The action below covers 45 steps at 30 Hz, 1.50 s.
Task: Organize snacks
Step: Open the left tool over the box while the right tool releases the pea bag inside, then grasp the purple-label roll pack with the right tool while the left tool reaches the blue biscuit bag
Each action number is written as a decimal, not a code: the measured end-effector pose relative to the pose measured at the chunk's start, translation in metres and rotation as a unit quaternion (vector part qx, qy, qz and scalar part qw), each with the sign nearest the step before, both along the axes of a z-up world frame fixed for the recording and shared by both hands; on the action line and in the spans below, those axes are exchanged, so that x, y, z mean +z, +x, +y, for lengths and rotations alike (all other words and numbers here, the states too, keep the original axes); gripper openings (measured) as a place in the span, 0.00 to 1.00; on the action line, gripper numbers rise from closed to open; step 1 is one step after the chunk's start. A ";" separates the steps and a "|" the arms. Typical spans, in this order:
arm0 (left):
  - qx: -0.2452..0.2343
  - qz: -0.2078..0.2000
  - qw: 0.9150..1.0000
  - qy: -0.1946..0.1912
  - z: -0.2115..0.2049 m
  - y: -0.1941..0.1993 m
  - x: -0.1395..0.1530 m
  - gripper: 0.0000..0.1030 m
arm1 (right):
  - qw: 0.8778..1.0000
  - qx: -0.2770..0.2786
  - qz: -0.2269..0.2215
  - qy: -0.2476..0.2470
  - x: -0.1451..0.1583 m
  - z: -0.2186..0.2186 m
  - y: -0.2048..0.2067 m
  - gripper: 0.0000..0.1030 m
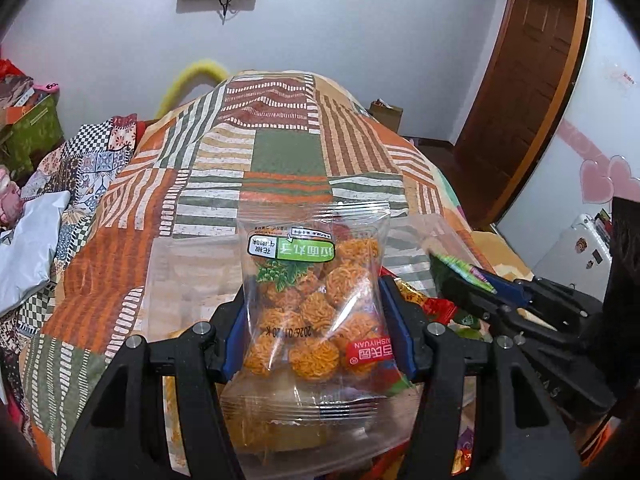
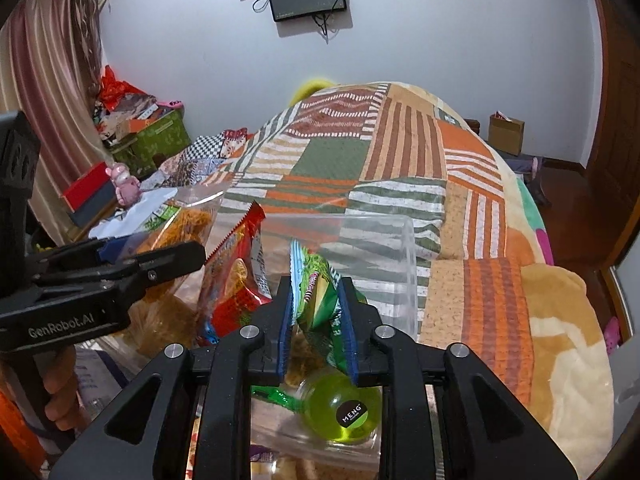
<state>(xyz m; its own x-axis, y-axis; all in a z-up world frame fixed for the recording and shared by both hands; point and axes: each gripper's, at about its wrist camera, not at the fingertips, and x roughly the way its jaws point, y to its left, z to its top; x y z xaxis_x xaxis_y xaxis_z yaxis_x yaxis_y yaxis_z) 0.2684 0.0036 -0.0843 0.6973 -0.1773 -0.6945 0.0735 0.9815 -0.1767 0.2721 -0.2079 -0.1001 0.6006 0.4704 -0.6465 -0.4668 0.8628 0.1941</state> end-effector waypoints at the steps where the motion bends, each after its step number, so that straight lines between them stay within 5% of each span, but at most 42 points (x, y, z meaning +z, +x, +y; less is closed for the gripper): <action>1: 0.000 0.000 1.000 0.003 -0.001 0.000 0.000 0.57 | 1.000 -0.001 0.000 -0.003 -0.001 0.000 0.000 0.23; 6: 0.011 0.005 1.000 0.012 -0.001 0.001 -0.002 0.66 | 1.000 -0.005 0.002 -0.002 -0.001 -0.003 0.002 0.25; 12: 0.019 0.001 1.000 0.009 0.001 -0.009 0.003 0.75 | 1.000 -0.012 -0.006 0.004 0.007 -0.008 -0.004 0.43; 24: 0.019 -0.014 0.999 0.032 0.004 -0.062 0.017 0.92 | 1.000 -0.004 -0.025 -0.003 0.020 -0.021 -0.040 0.45; 45: 0.024 0.034 0.999 0.021 0.020 -0.132 -0.023 0.99 | 0.997 0.022 0.047 -0.049 -0.032 -0.036 -0.086 0.45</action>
